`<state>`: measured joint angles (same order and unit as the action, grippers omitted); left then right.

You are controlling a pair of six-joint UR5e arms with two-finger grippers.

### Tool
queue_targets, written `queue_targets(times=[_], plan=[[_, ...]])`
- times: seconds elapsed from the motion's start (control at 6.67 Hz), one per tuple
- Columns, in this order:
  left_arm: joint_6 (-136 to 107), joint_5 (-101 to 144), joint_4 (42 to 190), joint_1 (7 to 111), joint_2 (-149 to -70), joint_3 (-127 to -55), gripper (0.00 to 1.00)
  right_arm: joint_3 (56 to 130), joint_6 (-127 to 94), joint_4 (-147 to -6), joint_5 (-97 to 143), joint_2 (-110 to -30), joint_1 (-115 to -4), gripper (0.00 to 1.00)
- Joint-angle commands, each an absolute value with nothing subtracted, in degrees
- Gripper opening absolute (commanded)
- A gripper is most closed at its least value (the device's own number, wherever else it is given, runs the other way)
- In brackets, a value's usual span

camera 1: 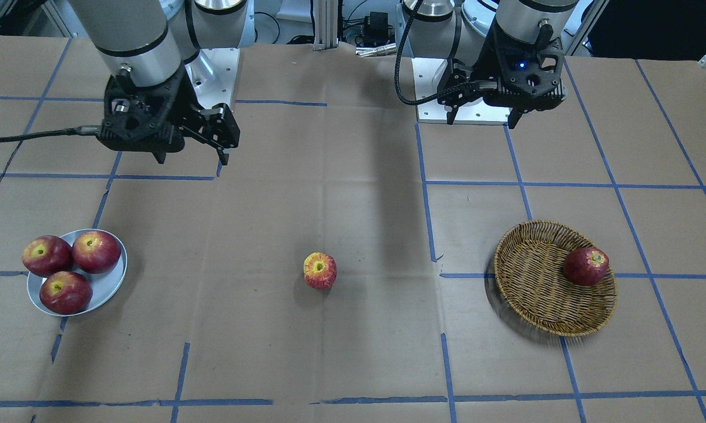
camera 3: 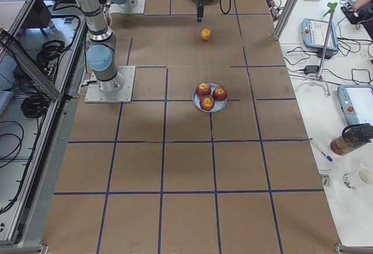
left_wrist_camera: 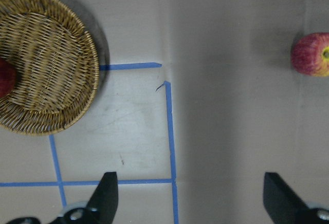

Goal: Transfer apple from basket to plate
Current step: 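Raise the left gripper back over the basket while the right gripper moves toward the apple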

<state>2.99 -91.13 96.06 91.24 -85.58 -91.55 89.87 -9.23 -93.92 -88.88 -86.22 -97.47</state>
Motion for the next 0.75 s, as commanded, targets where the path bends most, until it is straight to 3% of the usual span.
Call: queue_targets(times=[0.0,0.6], plan=[[3.0,-90.6,95.5,91.1,-85.9,-93.2,0.99,87.2,-18.1,-99.5,-89.6,-79.2,-104.6,1.00],[3.3,-90.7,94.4,91.6,-87.2,-93.3,0.99,87.9,-29.8,-116.3,-89.8,-65.9,-113.2,1.00]])
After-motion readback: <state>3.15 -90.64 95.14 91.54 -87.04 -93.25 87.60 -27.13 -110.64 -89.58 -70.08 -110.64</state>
